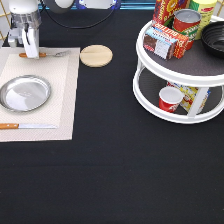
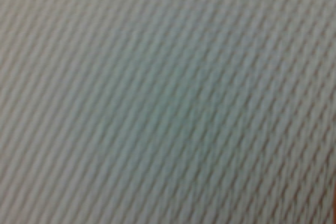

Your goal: Arrange plate and fork

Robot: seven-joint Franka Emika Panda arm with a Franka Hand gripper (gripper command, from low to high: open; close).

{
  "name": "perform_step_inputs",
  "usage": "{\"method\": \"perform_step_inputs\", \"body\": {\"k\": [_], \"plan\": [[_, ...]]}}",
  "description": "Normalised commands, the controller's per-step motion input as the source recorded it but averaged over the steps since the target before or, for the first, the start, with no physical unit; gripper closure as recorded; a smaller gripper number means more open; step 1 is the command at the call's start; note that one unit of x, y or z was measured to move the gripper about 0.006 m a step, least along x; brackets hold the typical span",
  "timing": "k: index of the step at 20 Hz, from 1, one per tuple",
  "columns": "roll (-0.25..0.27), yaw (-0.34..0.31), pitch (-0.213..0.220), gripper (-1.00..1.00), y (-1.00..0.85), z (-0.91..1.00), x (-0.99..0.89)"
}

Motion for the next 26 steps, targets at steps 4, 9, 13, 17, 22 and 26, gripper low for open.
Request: {"method": "perform_step_inputs", "body": {"k": [4,9,13,17,22,26], "plan": [[0.112,-0.181,-0.001,1.00,-0.32,-0.05,0.00],[0.122,-0.164,0.000,1.00,-0.32,-0.01,0.06],[0.118,-0.191,0.000,-1.00,-0.23,0.00,0.04],[0.108,-0.160,0.000,-1.00,-0.08,0.00,0.02],[0.110,-0.082,0.000,-1.00,0.10,0.13,0.12],[0.126,-0.006,0.004,-1.00,0.24,0.60,0.09]]}}
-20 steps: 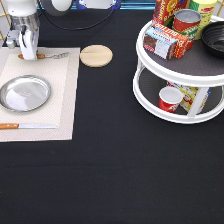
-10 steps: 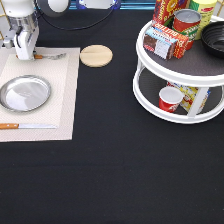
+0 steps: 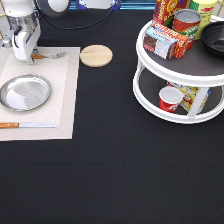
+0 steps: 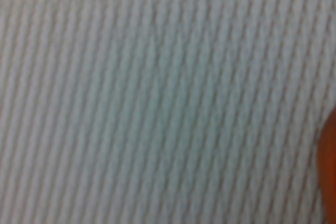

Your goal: Arrange plate and fork

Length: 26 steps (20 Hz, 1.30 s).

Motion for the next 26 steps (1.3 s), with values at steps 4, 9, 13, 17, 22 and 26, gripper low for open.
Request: {"method": "perform_step_inputs", "body": {"k": [4,9,13,17,22,26], "plan": [[0.079,-0.001,0.006,-1.00,0.40,1.00,0.04],[0.025,0.030,0.052,-1.00,0.66,1.00,0.09],[0.010,0.101,0.187,-1.00,0.69,1.00,0.34],[0.000,0.217,0.212,-1.00,0.50,0.90,0.41],[0.004,0.277,0.193,-1.00,0.37,0.87,0.23],[0.037,0.325,0.121,-1.00,0.14,0.82,0.15]]}}
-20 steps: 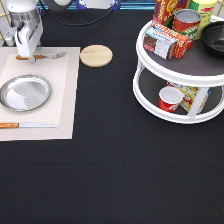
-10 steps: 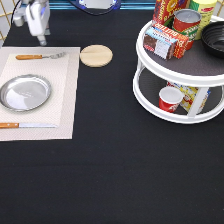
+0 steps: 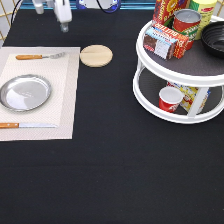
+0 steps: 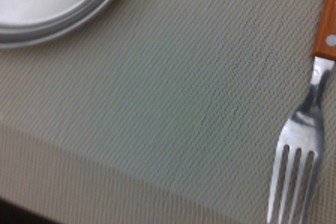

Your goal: Arrange plate and fork

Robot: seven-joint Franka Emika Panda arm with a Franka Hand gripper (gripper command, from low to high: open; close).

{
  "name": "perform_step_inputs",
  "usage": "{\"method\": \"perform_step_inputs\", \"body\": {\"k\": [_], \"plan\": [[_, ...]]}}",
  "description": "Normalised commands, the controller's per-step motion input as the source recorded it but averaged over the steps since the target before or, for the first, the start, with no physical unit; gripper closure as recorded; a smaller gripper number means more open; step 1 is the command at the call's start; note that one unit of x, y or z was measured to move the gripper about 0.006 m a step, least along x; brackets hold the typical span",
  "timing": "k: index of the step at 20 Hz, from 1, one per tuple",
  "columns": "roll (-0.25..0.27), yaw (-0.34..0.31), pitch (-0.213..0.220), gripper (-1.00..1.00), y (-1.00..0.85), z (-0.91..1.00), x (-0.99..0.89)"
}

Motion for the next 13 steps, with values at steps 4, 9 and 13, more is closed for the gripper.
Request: {"method": "perform_step_inputs", "body": {"k": [4,9,13], "plan": [[0.095,0.336,0.087,-1.00,0.00,0.78,0.22],[0.022,0.273,0.042,-1.00,0.11,0.37,0.19],[0.000,0.000,0.000,-1.00,0.00,0.00,0.00]]}}
